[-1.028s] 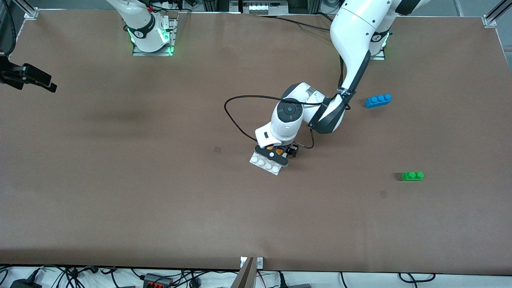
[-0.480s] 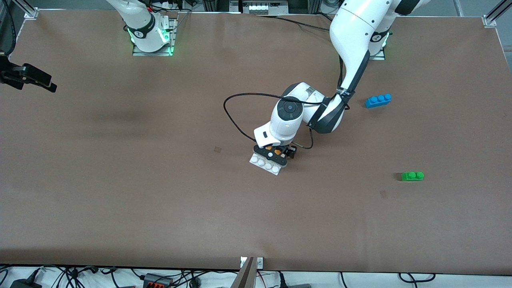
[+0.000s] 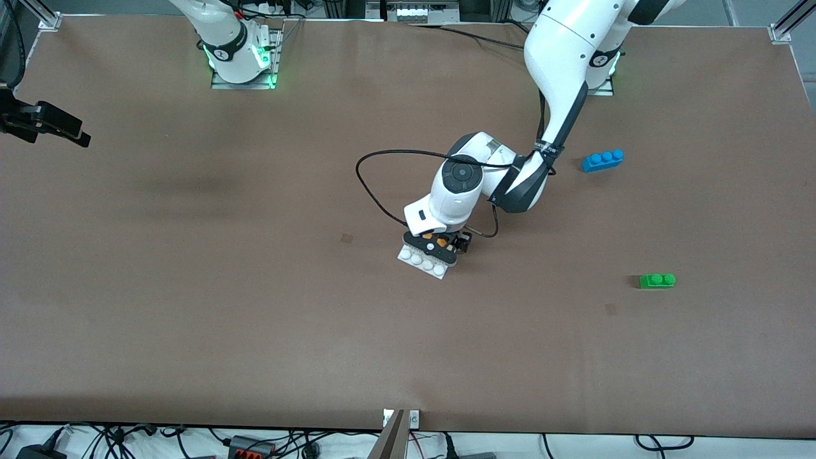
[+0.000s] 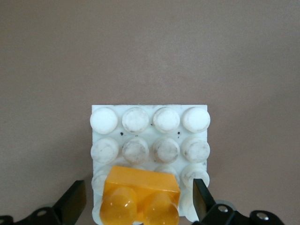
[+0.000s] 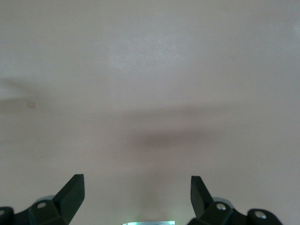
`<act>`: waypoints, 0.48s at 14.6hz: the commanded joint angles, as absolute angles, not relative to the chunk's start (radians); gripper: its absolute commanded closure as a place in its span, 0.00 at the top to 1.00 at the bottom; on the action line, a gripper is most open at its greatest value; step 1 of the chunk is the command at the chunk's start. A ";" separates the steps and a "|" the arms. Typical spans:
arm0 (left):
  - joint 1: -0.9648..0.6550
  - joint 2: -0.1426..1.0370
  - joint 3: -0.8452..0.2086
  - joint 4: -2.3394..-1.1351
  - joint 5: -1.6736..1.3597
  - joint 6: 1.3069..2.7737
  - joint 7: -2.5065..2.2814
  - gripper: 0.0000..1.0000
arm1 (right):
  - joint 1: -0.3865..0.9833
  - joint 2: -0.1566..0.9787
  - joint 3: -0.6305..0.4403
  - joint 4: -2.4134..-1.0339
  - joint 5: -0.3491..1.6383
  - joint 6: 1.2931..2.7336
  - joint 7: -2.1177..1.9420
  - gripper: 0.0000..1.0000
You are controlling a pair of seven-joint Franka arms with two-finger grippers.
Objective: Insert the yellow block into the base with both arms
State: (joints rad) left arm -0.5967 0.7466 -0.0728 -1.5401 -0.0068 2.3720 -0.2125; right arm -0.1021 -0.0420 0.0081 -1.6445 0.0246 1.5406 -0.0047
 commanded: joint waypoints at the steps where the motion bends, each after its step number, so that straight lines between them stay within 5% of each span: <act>1: -0.607 0.756 -0.066 -1.543 -0.032 2.395 -0.187 1.00 | -0.107 -0.060 0.012 -1.661 0.023 1.542 -0.002 1.00; 4: -0.606 0.756 -0.064 -1.540 -0.035 2.395 -0.153 0.52 | -0.107 -0.060 0.011 -1.661 0.023 1.540 -0.003 1.00; 7: -0.606 0.756 -0.063 -1.529 -0.044 2.395 -0.155 0.39 | -0.109 -0.060 0.011 -1.661 0.023 1.540 -0.003 1.00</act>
